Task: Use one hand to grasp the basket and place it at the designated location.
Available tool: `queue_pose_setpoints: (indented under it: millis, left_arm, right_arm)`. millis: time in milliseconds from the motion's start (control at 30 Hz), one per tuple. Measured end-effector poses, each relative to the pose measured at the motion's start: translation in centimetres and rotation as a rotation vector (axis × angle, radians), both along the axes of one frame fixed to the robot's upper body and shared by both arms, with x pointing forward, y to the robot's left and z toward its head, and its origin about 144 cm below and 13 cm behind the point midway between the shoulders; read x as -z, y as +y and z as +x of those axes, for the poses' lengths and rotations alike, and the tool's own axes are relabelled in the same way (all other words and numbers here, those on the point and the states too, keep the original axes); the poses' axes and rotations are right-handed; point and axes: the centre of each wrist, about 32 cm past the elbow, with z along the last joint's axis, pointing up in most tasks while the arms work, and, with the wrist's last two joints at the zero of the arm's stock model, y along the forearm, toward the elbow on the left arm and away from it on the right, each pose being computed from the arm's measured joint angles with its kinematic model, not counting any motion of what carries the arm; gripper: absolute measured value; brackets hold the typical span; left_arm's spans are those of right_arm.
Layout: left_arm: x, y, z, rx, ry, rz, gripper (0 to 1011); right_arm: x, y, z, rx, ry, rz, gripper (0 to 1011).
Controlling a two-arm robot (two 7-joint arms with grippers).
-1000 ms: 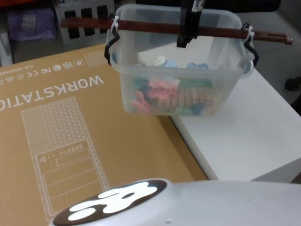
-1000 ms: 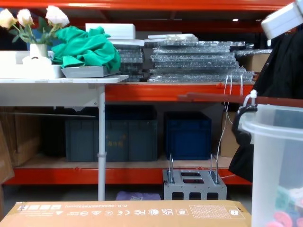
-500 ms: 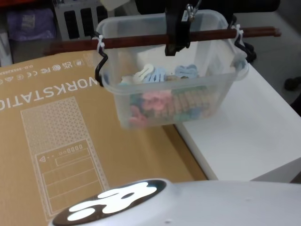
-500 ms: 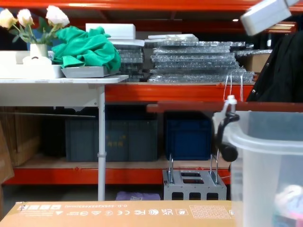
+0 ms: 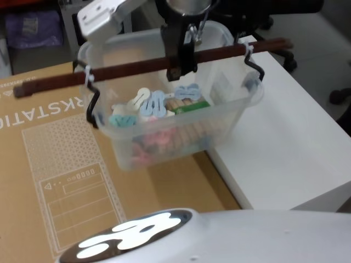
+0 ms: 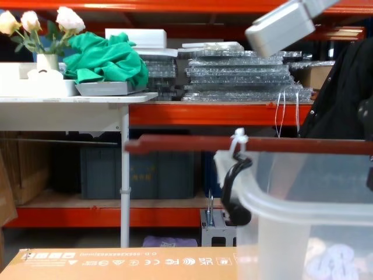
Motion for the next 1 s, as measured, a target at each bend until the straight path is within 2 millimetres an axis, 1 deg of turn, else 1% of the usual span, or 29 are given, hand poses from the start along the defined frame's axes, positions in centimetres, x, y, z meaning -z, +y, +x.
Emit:
queue_pose_setpoints:
  millis: [33,200,400,667,800,1000]
  left_arm:
    - [0.0,0.0,0.0,0.000,0.000,0.000,0]
    - [0.0,0.0,0.0,0.000,0.000,0.000,0]
    - [0.0,0.0,0.0,0.000,0.000,0.000,0]
    - [0.0,0.0,0.0,0.000,0.000,0.000,0]
    - [0.0,0.0,0.0,0.000,0.000,0.000,0]
    - [0.0,0.0,0.0,0.000,0.000,0.000,0]
  right_arm:
    - [0.0,0.0,0.0,0.000,0.000,0.000,1]
    - [0.9,1.7,-0.9,-0.054,0.010,0.004,0]
    - [1.9,2.9,-1.4,-0.069,0.034,0.028,1]
    - [3.2,3.6,-1.9,-0.055,0.051,0.064,1]
    - [4.0,3.9,-1.9,-0.028,0.052,0.089,1]
    - [4.7,4.0,-1.9,-0.006,0.052,0.105,1]
